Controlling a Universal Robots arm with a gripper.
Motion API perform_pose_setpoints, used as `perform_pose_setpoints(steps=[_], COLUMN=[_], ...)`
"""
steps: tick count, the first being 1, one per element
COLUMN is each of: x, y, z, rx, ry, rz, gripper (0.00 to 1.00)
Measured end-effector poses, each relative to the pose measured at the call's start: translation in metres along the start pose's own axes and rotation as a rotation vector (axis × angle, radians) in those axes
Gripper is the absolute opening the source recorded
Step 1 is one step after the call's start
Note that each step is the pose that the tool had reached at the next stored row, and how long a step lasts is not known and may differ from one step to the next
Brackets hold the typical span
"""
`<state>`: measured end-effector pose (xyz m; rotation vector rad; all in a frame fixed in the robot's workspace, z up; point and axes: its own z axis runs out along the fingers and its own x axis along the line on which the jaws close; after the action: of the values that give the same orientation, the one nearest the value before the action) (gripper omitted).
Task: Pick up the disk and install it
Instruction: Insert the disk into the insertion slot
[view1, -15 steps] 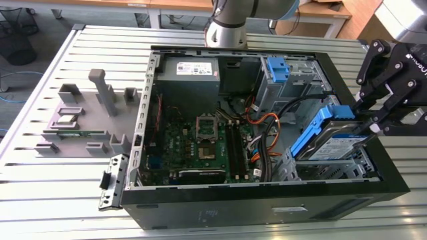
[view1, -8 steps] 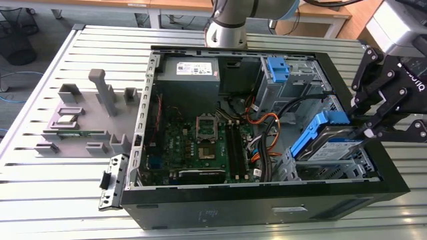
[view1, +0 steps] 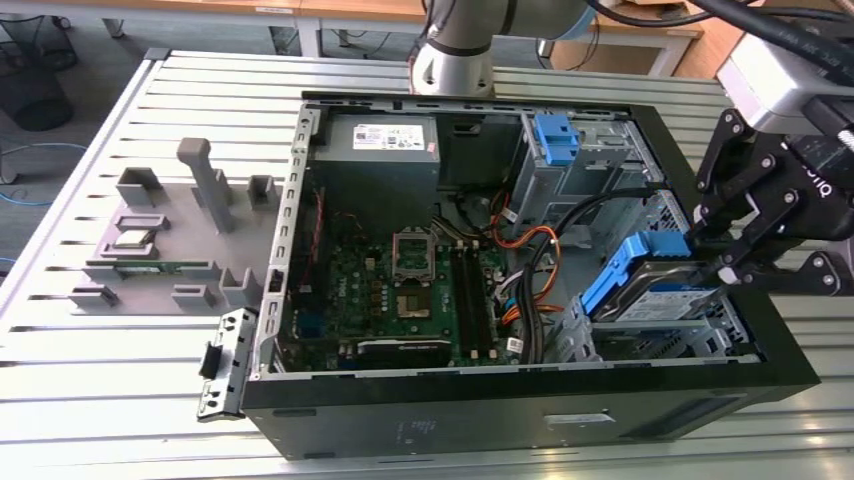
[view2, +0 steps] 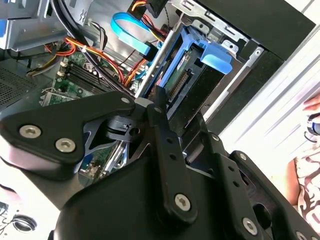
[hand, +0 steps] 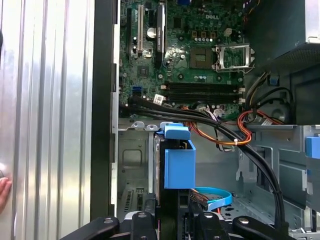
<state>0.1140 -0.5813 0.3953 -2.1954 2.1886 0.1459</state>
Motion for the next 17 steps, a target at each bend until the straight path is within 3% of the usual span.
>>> perform_pose_setpoints(steps=[9,17], x=[0.001,0.0011], y=[-0.0004,-0.0005], z=[0.0111,0.0114], rx=[0.0,0.0], ry=[0.0,0.0002], rz=[0.0,0.0], gripper=[0.35,0.36])
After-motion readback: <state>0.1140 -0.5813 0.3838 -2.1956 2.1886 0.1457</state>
